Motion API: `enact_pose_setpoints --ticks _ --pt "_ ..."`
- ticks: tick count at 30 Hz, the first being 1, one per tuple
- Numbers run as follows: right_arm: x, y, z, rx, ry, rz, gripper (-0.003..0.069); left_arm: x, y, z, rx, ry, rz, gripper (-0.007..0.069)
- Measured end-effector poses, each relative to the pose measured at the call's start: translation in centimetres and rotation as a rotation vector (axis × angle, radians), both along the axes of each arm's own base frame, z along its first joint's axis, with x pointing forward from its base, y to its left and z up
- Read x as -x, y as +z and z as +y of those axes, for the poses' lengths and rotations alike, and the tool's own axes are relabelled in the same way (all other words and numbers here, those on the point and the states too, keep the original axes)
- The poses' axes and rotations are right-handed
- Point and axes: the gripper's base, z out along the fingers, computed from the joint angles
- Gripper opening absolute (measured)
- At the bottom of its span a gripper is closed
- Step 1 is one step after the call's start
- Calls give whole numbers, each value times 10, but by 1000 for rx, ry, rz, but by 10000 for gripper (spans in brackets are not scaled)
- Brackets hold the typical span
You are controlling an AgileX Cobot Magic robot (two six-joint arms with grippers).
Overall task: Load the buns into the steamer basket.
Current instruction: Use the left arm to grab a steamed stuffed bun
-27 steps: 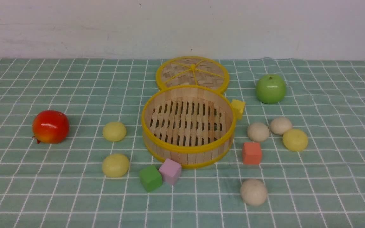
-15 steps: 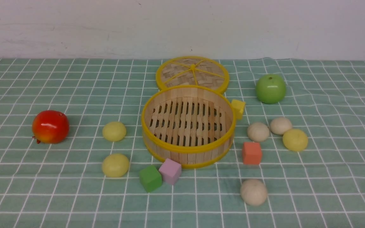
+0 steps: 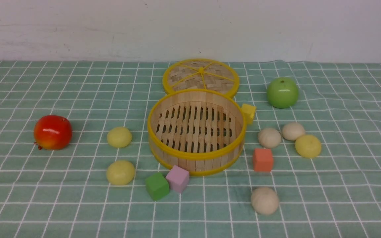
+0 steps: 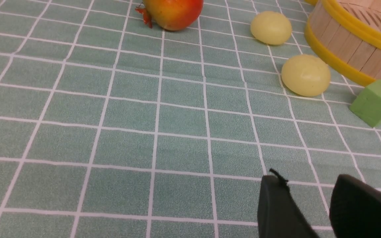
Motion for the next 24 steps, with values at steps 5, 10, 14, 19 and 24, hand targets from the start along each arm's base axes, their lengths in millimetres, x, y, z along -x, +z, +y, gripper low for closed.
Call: enact_pose_setpoints --ticks 5,10,14,19,24 --pt "0 0 0 0 0 0 240 -1 2 2 -85 -2 -33 238" --pt "0 0 0 0 0 0 240 -4 15 2 -68 7 -176 238" --pt "0 0 0 0 0 0 240 -5 24 1 33 21 -269 238" --pt "0 0 0 0 0 0 240 -4 35 2 282 52 -364 238" --pt "0 0 0 0 0 0 240 -1 53 6 544 73 -546 238"
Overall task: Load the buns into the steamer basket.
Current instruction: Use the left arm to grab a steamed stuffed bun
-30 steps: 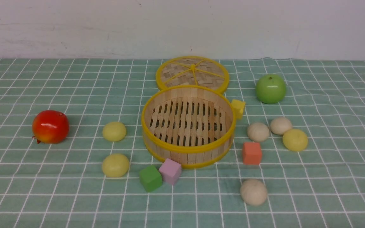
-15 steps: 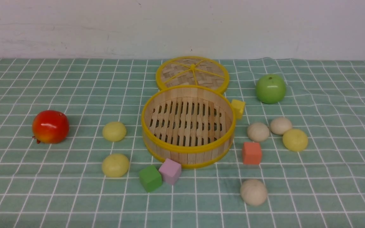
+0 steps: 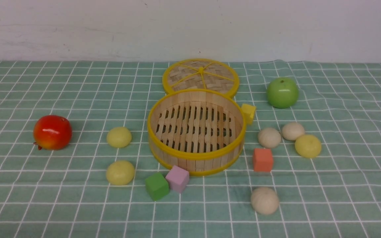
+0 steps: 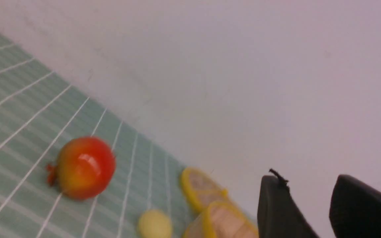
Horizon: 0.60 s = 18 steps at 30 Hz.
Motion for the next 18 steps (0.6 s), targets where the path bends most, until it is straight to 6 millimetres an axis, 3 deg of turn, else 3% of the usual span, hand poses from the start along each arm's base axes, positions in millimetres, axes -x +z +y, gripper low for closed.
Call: enact_pose_setpoints --ticks 3,7,9,11,13,16,17,18 --pt "0 0 0 0 0 0 240 3 10 3 31 19 -117 238" --pt "0 0 0 0 0 0 240 13 42 4 43 23 -242 238" --pt "0 0 0 0 0 0 240 27 81 3 25 14 -325 238" --pt "0 0 0 0 0 0 240 34 101 3 7 9 -347 238" --pt "0 0 0 0 0 0 240 44 144 1 -59 6 -330 238" --pt "0 0 0 0 0 0 240 42 179 -1 -114 7 -247 238" --pt "0 0 0 0 0 0 240 40 181 -1 -123 5 -209 238" --pt "0 0 0 0 0 0 240 29 192 -2 -145 0 -113 238"
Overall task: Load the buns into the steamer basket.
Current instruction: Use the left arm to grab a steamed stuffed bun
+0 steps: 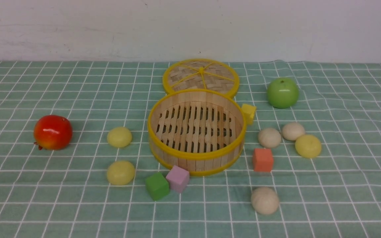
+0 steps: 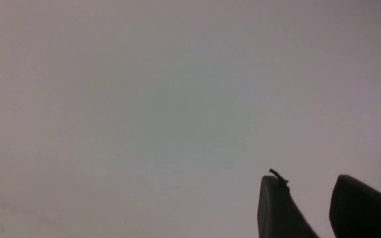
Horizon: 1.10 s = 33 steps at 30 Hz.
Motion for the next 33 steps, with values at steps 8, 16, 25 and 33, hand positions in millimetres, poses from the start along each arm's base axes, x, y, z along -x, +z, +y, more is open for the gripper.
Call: enact_pose_setpoints --ticks 8,16,25,33 --pt "0 0 0 0 0 0 240 -79 -4 -6 -48 3 396 238" --pt "0 0 0 0 0 0 240 -127 -35 -10 -58 -6 654 238" --pt "0 0 0 0 0 0 240 -177 -59 -23 -150 -69 965 238" --pt "0 0 0 0 0 0 240 -211 -69 -70 -465 -256 1204 238"
